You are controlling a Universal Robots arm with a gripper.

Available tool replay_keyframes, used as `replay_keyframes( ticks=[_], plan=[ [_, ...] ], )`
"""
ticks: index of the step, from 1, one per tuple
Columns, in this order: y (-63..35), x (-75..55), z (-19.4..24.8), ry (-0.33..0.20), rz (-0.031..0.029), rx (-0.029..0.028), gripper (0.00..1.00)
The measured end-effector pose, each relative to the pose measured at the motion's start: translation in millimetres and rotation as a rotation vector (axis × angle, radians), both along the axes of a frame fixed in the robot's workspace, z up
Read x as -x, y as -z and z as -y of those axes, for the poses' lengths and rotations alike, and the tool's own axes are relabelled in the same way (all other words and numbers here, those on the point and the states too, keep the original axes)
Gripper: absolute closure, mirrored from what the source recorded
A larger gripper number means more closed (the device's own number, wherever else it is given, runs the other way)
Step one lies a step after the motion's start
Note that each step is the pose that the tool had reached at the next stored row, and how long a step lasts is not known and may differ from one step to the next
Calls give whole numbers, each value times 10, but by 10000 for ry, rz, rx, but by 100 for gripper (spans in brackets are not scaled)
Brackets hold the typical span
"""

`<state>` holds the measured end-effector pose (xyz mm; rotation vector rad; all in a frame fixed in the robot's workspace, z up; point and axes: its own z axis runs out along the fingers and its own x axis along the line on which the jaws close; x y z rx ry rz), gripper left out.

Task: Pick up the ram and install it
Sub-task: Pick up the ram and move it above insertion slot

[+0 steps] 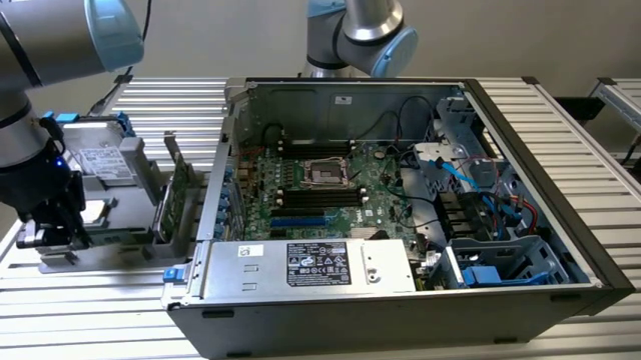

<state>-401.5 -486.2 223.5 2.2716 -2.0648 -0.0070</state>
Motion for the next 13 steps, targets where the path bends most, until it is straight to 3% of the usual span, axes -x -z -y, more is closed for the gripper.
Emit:
replay_keyframes(
  ticks=[9,13],
  plan=[
    [-75,0,-1,80,0,1,84],
    [-176,1,-1,168,-1,1,84]
  ],
)
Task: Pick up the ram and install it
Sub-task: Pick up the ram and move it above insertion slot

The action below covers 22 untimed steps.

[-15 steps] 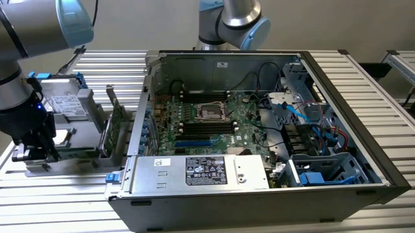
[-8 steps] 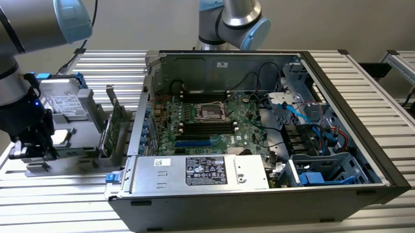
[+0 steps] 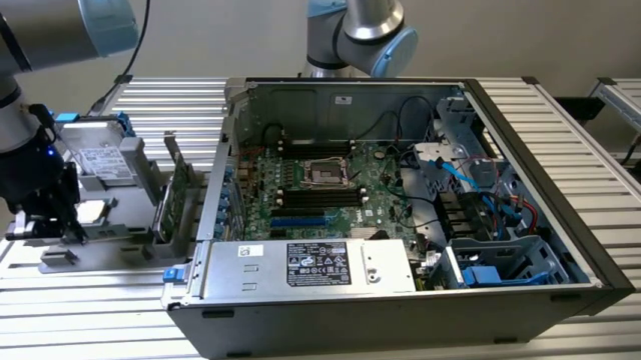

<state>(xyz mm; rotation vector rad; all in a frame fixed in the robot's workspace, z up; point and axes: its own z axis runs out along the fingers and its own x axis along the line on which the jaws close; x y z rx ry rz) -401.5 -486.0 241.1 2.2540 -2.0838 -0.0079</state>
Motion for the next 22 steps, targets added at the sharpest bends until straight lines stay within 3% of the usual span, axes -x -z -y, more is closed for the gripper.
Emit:
replay_keyframes(
  ticks=[14,22],
  plan=[
    [-417,-2,-3,466,0,0,84],
    [-512,-4,-12,849,1,0,84]
  ],
)
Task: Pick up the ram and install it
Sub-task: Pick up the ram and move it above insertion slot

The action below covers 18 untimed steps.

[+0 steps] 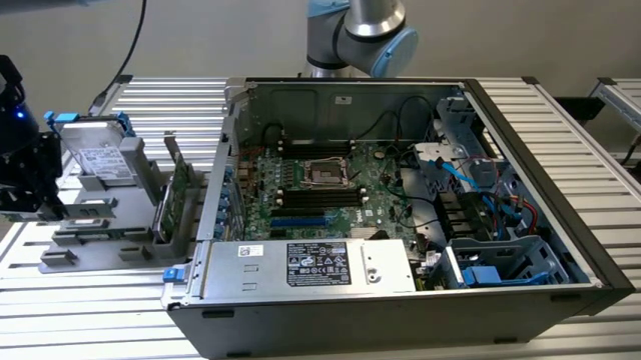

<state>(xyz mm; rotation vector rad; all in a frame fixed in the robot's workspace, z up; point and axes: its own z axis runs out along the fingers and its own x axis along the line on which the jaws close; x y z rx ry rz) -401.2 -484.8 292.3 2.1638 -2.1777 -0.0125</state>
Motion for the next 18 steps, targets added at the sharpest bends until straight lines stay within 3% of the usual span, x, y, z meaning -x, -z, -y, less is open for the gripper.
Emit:
replay_keyframes(
  ticks=[18],
  plan=[
    [-109,-140,-48,46,-3,-1,84]
  ],
)
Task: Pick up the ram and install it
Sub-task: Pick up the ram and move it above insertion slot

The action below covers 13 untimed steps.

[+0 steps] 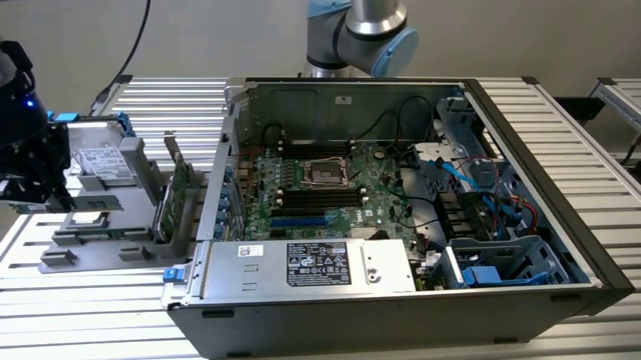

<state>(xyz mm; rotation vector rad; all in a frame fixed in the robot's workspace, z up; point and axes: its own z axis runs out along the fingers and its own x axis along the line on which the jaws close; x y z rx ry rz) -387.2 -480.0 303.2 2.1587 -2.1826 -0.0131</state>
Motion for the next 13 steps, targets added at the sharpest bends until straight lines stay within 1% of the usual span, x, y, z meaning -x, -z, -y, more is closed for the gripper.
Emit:
replay_keyframes(
  ticks=[5,13],
  plan=[
    [-31,-51,-15,6,-4,0,84],
    [-84,-196,-39,6,-52,0,84]
  ],
)
